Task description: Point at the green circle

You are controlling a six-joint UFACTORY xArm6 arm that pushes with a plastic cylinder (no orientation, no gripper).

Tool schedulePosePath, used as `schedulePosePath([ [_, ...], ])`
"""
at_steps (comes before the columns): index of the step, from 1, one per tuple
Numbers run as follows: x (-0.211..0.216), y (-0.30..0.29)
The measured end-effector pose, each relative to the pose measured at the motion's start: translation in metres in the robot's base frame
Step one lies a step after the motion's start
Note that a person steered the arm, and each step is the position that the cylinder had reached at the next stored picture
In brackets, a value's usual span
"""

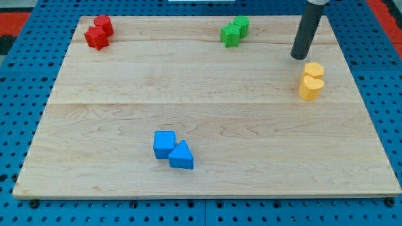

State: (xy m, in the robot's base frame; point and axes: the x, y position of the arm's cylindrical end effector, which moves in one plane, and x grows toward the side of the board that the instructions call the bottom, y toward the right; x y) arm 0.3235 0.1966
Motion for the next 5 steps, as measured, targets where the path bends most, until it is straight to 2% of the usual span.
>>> schedulePosePath([
  [1,0.0,-0.003],
  [3,-0.059,-0.04],
  [4,-0.108,-0.053],
  [5,-0.121,-0.107],
])
